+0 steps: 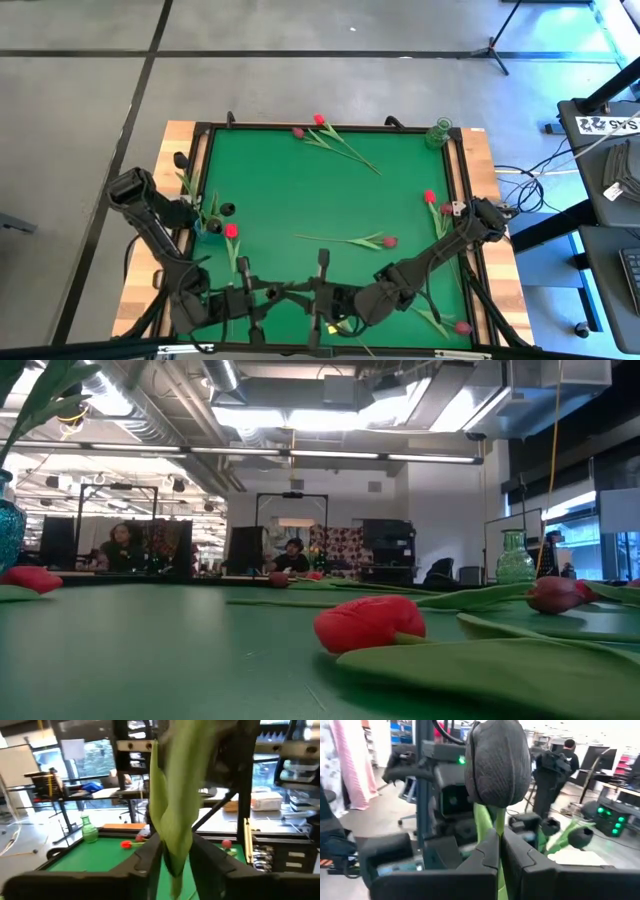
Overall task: Sort flowers into vase by color
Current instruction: Put the black tulip into the blue vase
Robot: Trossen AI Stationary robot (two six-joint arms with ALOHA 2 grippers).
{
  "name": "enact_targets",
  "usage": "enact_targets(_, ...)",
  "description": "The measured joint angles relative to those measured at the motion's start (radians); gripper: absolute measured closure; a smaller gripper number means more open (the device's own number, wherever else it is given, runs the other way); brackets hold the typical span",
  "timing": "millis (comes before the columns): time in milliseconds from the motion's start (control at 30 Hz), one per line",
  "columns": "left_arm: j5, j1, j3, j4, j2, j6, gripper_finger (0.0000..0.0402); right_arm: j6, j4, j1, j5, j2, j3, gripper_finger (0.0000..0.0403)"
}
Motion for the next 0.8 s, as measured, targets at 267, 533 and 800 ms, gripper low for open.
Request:
enact_targets(267, -0.013, -0.011, 0.000, 0.023, 0.000, 0.041, 0.0368, 0.002, -0.019, -0.011, -0.022, 0.000, 0.000, 0.0394)
enact_targets(533, 0.067, 0.012, 0.000, 0.033, 0.000, 0.023, 0.0397, 0.003, -0.028, -0.012, -0.048, 0.000, 0.000, 0.0315)
enact_targets(800, -0.114, -0.111, 0.000, -0.002, -0.172, 0.205, 0.0399, -0.061, -0.008, 0.030, -0.043, -0.059, 0.002, 0.0210)
